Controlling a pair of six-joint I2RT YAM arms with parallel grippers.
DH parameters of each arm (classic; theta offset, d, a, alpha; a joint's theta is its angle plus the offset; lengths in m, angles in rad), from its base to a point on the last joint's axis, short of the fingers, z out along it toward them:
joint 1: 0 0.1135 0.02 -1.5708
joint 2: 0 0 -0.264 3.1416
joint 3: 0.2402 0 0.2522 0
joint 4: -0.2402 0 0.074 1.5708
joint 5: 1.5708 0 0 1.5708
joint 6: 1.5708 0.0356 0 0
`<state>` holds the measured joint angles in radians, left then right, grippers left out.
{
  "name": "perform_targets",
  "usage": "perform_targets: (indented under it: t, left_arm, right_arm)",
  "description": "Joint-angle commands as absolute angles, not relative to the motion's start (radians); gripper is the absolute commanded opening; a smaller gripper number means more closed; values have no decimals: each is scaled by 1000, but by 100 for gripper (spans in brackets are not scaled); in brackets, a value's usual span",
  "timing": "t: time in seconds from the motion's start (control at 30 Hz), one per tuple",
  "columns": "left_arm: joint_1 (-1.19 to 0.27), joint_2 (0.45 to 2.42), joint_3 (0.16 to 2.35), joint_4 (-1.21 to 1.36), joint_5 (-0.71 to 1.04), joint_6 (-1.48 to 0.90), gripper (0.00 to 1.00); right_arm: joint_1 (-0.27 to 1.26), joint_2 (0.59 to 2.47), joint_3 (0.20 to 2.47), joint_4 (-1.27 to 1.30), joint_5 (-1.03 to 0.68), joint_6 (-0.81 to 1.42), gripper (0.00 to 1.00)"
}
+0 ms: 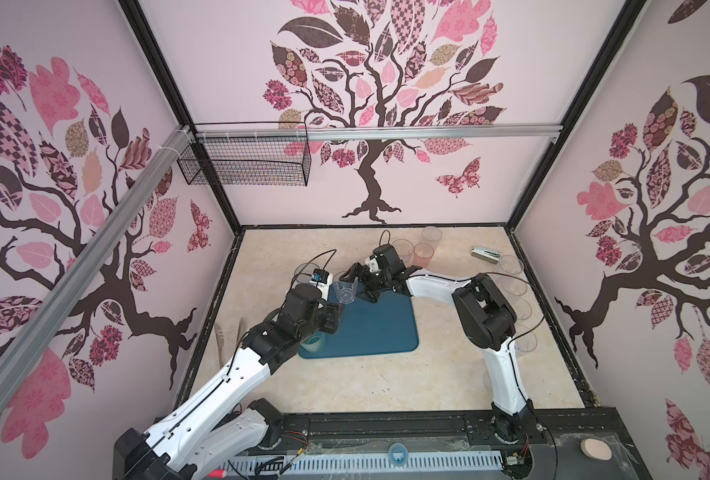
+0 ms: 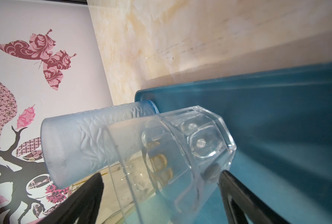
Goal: Place the glasses into the tray
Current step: 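Set the clear cup upright on the tray and open the right gripper, then move the right gripper to the clear cups beside the pink cup, farther from the robot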
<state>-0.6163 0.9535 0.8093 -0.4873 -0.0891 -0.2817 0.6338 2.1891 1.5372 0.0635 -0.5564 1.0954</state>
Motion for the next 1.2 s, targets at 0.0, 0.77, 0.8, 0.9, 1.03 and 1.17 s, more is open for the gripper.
perform_targets:
  t: [0.0,0.77,0.8,0.9,1.03,1.17]
  left_arm:
    - [-620,951,822,-489,-91,-283,49]
    - [-805,1168,911,-390,-223,-156,50]
    - [-812,1196,921,-386,-225,-171,50]
    - [-821,1247,936,-359,-211,-210,53]
    - [-829,1264,937,-333,-196,-212,55]
    - [-828,1253,917,-344,-203,-196,55]
  right_arm:
    - [641,2238,1583,81,-589,1090,95]
    - [275,1866,1599,-447,-119,574,86]
    - [275,1897,1646,-488,-76,538,85]
    - [276,1989,1778,-571,-36,480,76]
    - [275,2117,1957,-629,32,394,44]
    - [276,2267,2168,-730,12,338,39]
